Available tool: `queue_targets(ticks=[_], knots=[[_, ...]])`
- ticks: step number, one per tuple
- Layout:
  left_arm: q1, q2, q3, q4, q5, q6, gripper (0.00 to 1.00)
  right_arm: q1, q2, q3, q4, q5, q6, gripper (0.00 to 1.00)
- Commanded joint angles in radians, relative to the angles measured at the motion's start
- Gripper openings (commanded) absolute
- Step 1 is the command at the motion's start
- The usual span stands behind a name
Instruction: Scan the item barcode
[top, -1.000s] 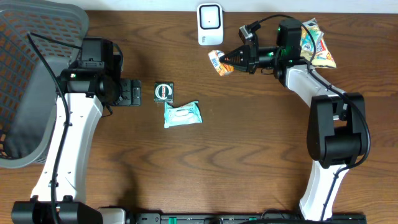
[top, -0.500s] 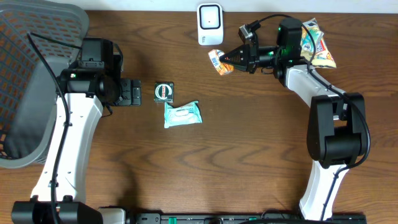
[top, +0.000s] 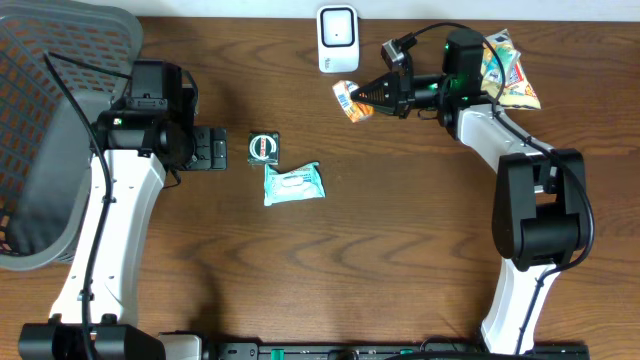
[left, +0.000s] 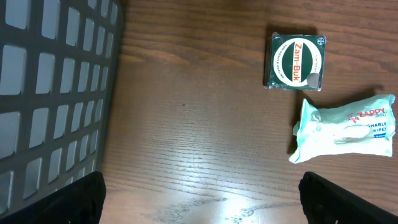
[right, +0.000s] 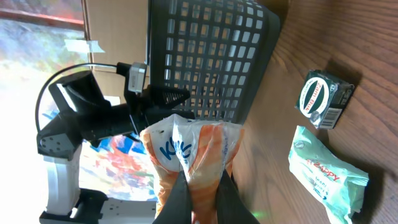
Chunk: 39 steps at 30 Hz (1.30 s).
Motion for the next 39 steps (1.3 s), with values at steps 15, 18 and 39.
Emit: queue_targets(ticks=[15, 18, 39], knots=[[0.000, 0.006, -0.007, -0.001, -0.009, 0.006, 0.98, 0.058, 0.005, 0.012, -0.002, 0.060, -0.160, 0.01], [0.000, 0.006, -0.007, -0.001, -0.009, 0.006, 0.98, 0.088, 0.005, 0.012, -0.002, 0.106, -0.176, 0.01], [0.000, 0.006, -0.007, -0.001, -0.009, 0.006, 0.98, 0.184, -0.022, 0.087, -0.499, 0.915, -0.735, 0.01]])
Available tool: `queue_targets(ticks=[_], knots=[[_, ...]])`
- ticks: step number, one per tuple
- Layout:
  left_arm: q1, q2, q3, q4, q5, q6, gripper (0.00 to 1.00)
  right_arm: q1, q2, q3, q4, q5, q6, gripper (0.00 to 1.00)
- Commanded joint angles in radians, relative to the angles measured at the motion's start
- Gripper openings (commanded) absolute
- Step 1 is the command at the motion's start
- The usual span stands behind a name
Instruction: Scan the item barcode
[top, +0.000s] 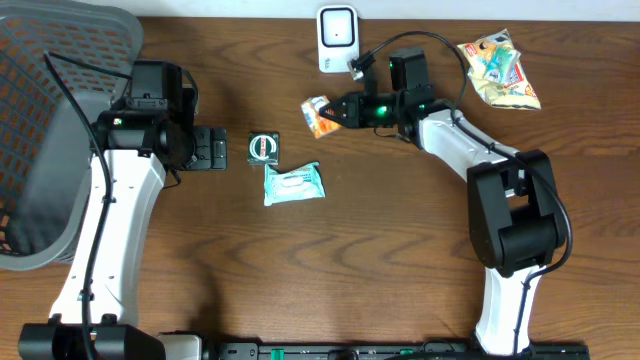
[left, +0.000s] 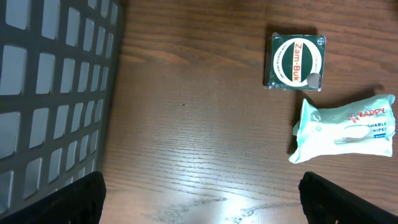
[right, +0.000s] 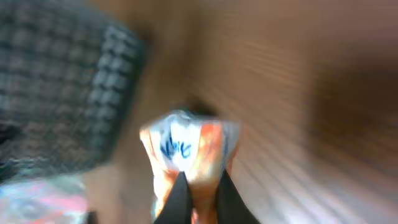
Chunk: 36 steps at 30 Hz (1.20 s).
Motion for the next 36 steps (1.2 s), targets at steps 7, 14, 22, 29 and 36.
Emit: queue_targets(ticks=[7, 14, 22, 29, 36], knots=[[0.000, 0.006, -0.007, -0.001, -0.009, 0.006, 0.98, 0.087, -0.029, 0.249, -0.444, 0.854, -0.492, 0.01], [0.000, 0.006, -0.007, -0.001, -0.009, 0.006, 0.98, 0.142, -0.028, 0.298, -0.371, 1.095, -0.608, 0.01], [0.000, 0.006, -0.007, 0.000, -0.009, 0.006, 0.98, 0.152, -0.028, 0.314, -0.258, 1.091, -0.607, 0.01], [0.000, 0.006, -0.007, 0.000, -0.009, 0.006, 0.98, 0.152, -0.025, 0.367, -0.098, 1.091, -0.700, 0.01], [0.000, 0.006, -0.007, -0.001, -0.009, 0.006, 0.98, 0.151, 0.024, 0.367, 0.184, 1.090, -1.055, 0.01]])
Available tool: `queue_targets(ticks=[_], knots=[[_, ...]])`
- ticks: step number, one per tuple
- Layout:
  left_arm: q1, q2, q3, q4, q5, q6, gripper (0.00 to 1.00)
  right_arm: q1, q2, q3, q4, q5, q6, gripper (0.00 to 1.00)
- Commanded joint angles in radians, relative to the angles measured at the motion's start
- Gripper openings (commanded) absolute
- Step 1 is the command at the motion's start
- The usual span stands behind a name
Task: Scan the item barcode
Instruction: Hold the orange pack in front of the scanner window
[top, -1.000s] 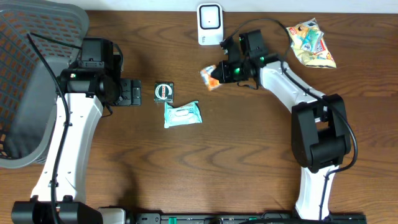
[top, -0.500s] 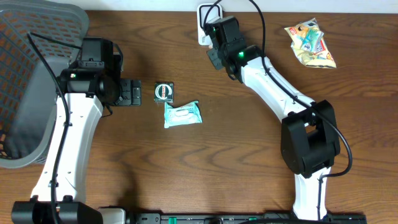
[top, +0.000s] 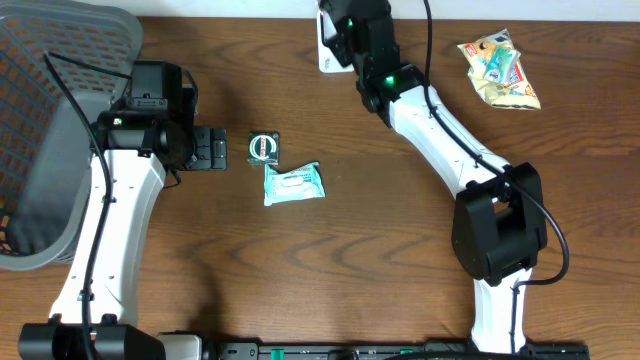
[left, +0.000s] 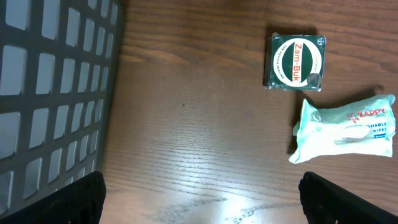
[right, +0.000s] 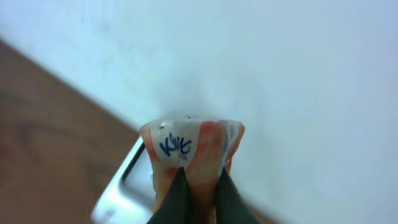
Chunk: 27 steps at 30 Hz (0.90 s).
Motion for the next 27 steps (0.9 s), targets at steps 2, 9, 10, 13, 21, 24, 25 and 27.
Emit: queue_targets(ticks=[2, 9, 10, 13, 21, 24, 25, 27], knots=[[0.000, 0.006, -0.007, -0.001, -0.009, 0.006, 0.97, -0.001, 0.050, 0.024, 0.111, 0.011, -0.342, 0.01], [0.000, 0.006, -0.007, -0.001, -0.009, 0.006, 0.98, -0.002, 0.197, 0.024, 0.332, 0.011, -0.605, 0.01], [0.000, 0.006, -0.007, -0.001, -0.009, 0.006, 0.98, -0.002, 0.211, 0.024, 0.352, 0.010, -0.604, 0.01], [0.000, 0.006, -0.007, -0.001, -0.009, 0.006, 0.98, -0.002, 0.243, 0.024, 0.360, -0.023, -0.576, 0.01], [0.000, 0.006, -0.007, -0.001, -0.009, 0.006, 0.98, -0.015, 0.269, 0.024, 0.327, -0.040, -0.493, 0.01], [0.000, 0.006, -0.007, -0.001, -0.009, 0.006, 0.98, -0.021, 0.269, 0.024, 0.299, -0.070, -0.489, 0.01], [0.000, 0.006, -0.007, -0.001, -0.009, 0.006, 0.98, -0.023, 0.269, 0.024, 0.292, -0.072, -0.489, 0.01], [0.000, 0.006, -0.007, -0.001, -0.009, 0.006, 0.98, -0.029, 0.269, 0.024, 0.289, -0.071, -0.489, 0.01]])
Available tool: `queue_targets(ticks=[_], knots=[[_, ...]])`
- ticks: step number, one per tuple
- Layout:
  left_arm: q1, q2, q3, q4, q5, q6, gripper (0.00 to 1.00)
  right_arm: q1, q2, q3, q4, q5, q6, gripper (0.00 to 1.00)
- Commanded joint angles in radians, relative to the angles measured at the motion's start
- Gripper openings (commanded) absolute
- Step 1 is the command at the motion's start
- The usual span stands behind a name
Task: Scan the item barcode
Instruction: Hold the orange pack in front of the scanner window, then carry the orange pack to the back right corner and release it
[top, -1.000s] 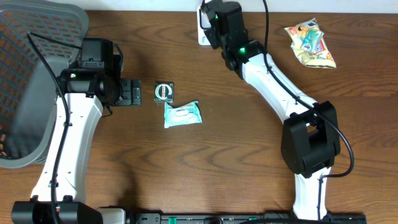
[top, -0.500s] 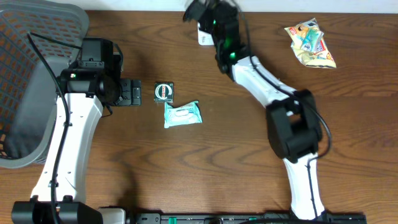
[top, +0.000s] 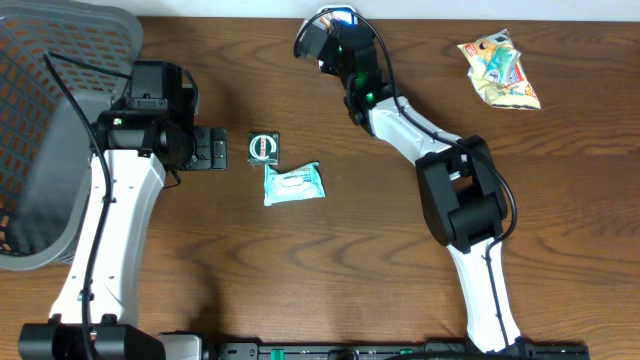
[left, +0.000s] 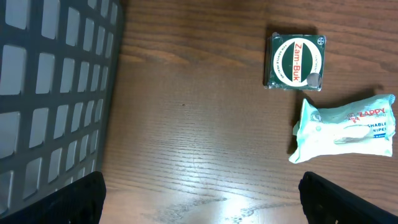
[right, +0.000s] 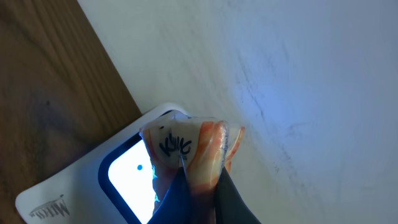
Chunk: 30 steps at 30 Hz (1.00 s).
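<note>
My right gripper (right: 198, 182) is shut on an orange and white snack packet (right: 194, 144). The packet is held right in front of the white barcode scanner (right: 68, 196), against its lit window. From overhead, the right gripper (top: 322, 38) is at the table's back edge and covers most of the scanner (top: 345, 16); the packet is hidden there. My left gripper (top: 208, 150) stays open near the left side, with only bare wood between its fingers (left: 81, 200).
A green Zam-Buk box (top: 263, 147) and a pale green wipes pack (top: 293, 184) lie left of centre. A colourful snack bag (top: 500, 62) sits at the back right. The black mesh basket (top: 50, 130) fills the far left.
My right gripper has shifted a little left at the back edge and turned. The scanner's lit window now shows directly behind the packet. The left arm has not moved.
My right gripper first held the packet to the right of the scanner, near the snack bag. Then it held it in front of and a little left of the scanner. Then it was up at the scanner, and now the packet faces the lit window.
</note>
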Motion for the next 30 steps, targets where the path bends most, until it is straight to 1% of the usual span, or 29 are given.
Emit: queue_targets(ticks=[1, 9, 11, 15, 18, 23, 26, 30], knots=[[0.000, 0.006, -0.007, -0.001, -0.009, 0.006, 0.98, -0.018, -0.005, 0.010, -0.003, -0.023, 0.029, 0.01], [0.000, 0.006, -0.007, -0.001, -0.009, 0.006, 0.98, -0.035, -0.005, 0.010, -0.001, -0.007, 0.046, 0.01], [0.000, 0.006, -0.007, -0.001, -0.009, 0.006, 0.98, -0.035, -0.006, 0.010, 0.007, 0.008, 0.085, 0.01], [0.000, 0.006, -0.007, -0.001, -0.009, 0.006, 0.98, -0.042, -0.008, 0.010, 0.046, 0.119, 0.140, 0.01], [0.000, 0.006, -0.007, -0.001, -0.009, 0.006, 0.98, -0.059, -0.014, 0.011, 0.084, 0.223, 0.238, 0.01], [0.000, 0.006, -0.007, -0.001, -0.009, 0.006, 0.98, -0.110, -0.054, 0.011, 0.052, 0.348, 0.397, 0.01], [0.000, 0.006, -0.007, -0.001, -0.009, 0.006, 0.98, -0.154, -0.101, 0.011, -0.038, 0.353, 0.487, 0.01], [0.000, 0.006, -0.007, -0.001, -0.009, 0.006, 0.97, -0.235, -0.172, 0.011, -0.186, 0.334, 0.686, 0.01]])
